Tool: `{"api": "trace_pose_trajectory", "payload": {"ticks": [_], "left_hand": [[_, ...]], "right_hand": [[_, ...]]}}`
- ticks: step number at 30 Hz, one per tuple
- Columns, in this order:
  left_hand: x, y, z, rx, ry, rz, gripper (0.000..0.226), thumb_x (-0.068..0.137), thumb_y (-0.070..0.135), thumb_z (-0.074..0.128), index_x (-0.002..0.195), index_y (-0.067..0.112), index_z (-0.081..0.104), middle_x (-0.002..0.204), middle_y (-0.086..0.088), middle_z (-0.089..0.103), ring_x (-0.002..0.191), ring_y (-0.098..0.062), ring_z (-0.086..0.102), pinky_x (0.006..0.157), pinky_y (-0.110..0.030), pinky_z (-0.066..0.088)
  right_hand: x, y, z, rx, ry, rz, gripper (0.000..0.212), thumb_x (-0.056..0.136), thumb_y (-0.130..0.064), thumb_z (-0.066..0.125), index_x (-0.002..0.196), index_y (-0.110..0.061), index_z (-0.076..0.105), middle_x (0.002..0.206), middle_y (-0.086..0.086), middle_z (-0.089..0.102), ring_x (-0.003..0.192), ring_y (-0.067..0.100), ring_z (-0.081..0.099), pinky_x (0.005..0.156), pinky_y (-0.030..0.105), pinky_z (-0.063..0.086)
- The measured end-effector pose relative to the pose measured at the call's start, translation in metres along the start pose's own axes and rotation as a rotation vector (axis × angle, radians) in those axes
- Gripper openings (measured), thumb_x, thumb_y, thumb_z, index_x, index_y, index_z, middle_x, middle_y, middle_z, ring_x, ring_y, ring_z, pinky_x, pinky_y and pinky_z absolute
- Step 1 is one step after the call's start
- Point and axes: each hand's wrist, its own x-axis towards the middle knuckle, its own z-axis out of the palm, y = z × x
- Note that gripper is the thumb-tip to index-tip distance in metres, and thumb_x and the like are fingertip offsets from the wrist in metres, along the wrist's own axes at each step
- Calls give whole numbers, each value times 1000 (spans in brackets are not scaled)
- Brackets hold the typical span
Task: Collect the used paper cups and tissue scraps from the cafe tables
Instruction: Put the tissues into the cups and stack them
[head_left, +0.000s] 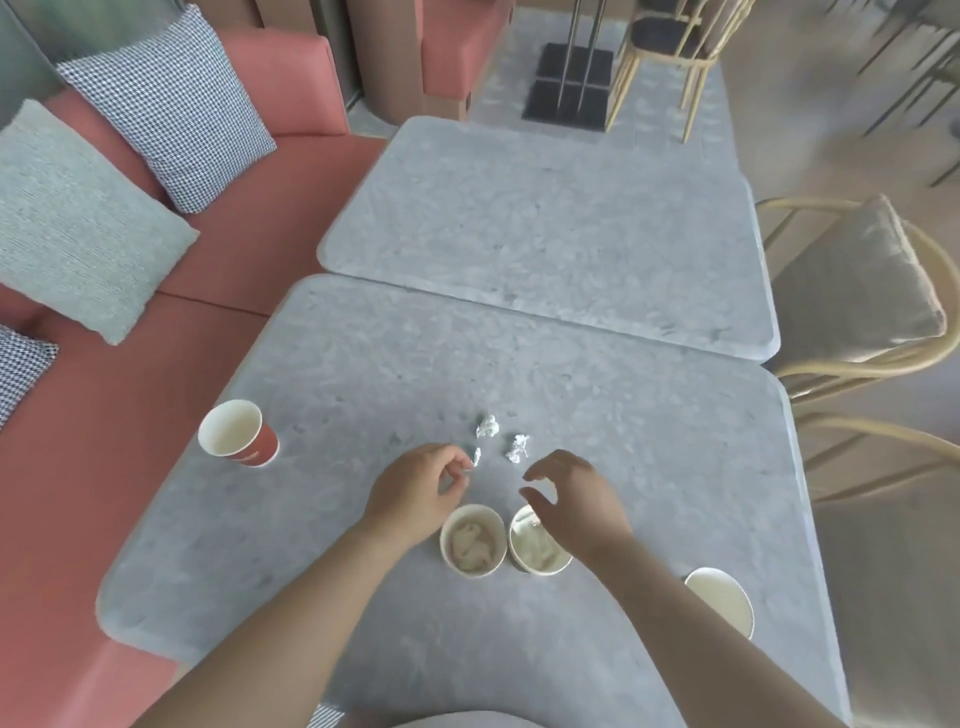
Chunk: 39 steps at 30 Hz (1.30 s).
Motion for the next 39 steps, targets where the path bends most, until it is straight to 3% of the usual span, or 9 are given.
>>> {"api": "trace_pose_trajectory", "payload": {"ticks": [5,9,12,17,23,25,28,32,39], "left_hand": [[32,-12,3,-31,-78,-33,11,78,22,62,85,31,61,74,19,57,74,-4,56,69,-23,47],[58,-21,13,-1,-162,-52,12,78,20,62,84,30,61,73,19,56,76,-8,58,71,-25,46],[70,-29,27,35,-234,-78,12,80,21,59,88,29,61,84,15,58,82,-12,58,72,-27,47],[81,-40,51,116,-297,-49,24,82,20,57,106,24,57,110,3,54,97,-20,56,75,-34,48],[87,-49,66,142,-393,-30,28,82,11,55,108,22,58,115,3,52,96,-21,56,74,-32,47],[89,-51,67,116,-397,-37,26,83,9,53,103,21,62,110,1,56,94,-22,58,76,-32,47],[91,-50,64,80,-385,-54,22,82,7,54,98,18,64,99,-4,61,90,-23,60,76,-32,48],[85,-45,49,30,-290,-78,18,79,7,57,90,18,65,88,2,59,79,-16,61,71,-27,47],[50,-5,7,-48,-138,22,17,77,8,61,87,21,62,84,10,58,71,-7,57,70,-25,49]], "right_hand": [[22,1,4,-6,-1,63,15,84,-31,62,98,-27,65,104,-11,61,97,10,56,67,22,40],[42,9,10,27,-7,149,14,82,-27,64,96,-26,66,100,-9,62,93,13,58,66,23,43],[58,17,17,12,-57,180,17,82,-27,64,100,-26,65,104,-8,61,94,13,58,66,23,42],[83,28,35,-18,-165,138,28,83,-24,63,110,-26,60,117,-5,55,108,15,51,79,29,46],[99,37,52,-13,-240,117,30,81,-16,64,110,-23,60,118,-2,52,109,18,47,85,27,41],[101,39,54,-2,-241,115,18,82,-8,58,94,-18,65,106,1,54,98,22,52,74,24,40],[102,43,53,14,-266,162,18,81,-3,52,81,-14,67,96,1,56,82,23,57,62,22,36],[93,40,38,94,-196,169,22,80,-2,55,90,-15,70,97,-1,58,74,15,57,67,20,42],[41,13,-3,251,23,24,21,77,0,63,83,-19,70,86,-10,57,66,8,60,67,21,52]]}}
